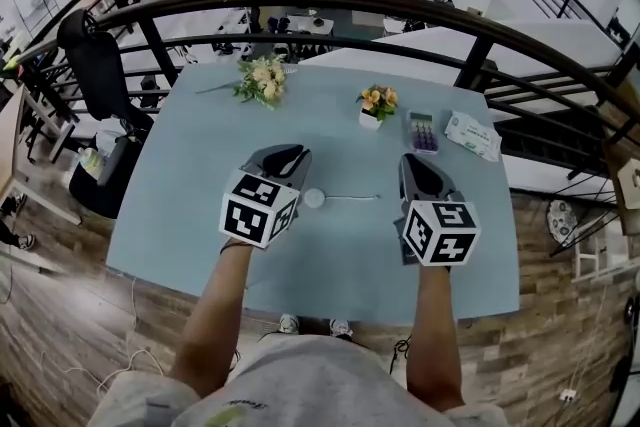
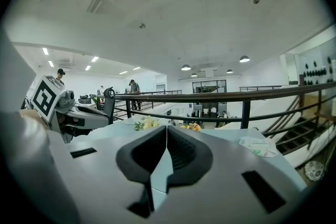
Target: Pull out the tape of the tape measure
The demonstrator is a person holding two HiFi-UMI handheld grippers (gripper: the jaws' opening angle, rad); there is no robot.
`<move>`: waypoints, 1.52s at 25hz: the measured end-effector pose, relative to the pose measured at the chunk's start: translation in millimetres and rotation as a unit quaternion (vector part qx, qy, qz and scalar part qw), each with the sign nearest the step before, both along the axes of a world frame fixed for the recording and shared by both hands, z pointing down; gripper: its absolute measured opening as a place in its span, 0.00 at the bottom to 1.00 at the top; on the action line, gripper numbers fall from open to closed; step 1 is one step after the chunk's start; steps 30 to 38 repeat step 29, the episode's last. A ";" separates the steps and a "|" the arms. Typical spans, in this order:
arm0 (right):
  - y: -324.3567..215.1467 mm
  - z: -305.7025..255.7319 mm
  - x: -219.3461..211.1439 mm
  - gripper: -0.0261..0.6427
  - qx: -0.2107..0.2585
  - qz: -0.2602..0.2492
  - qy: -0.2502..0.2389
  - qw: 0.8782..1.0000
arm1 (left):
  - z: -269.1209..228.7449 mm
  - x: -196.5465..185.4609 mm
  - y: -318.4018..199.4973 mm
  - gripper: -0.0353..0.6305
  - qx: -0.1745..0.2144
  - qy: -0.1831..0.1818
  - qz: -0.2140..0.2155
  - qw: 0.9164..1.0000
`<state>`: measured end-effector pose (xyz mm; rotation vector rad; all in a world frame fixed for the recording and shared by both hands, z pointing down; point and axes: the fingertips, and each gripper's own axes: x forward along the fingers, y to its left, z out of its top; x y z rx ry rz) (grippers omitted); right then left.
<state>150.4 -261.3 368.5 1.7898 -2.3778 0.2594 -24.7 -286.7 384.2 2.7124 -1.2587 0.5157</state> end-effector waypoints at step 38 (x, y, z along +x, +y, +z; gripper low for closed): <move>4.6 -7.0 -7.6 0.05 0.032 0.001 0.018 0.999 | -10.0 -21.2 -7.0 0.05 0.036 0.012 -0.045 0.998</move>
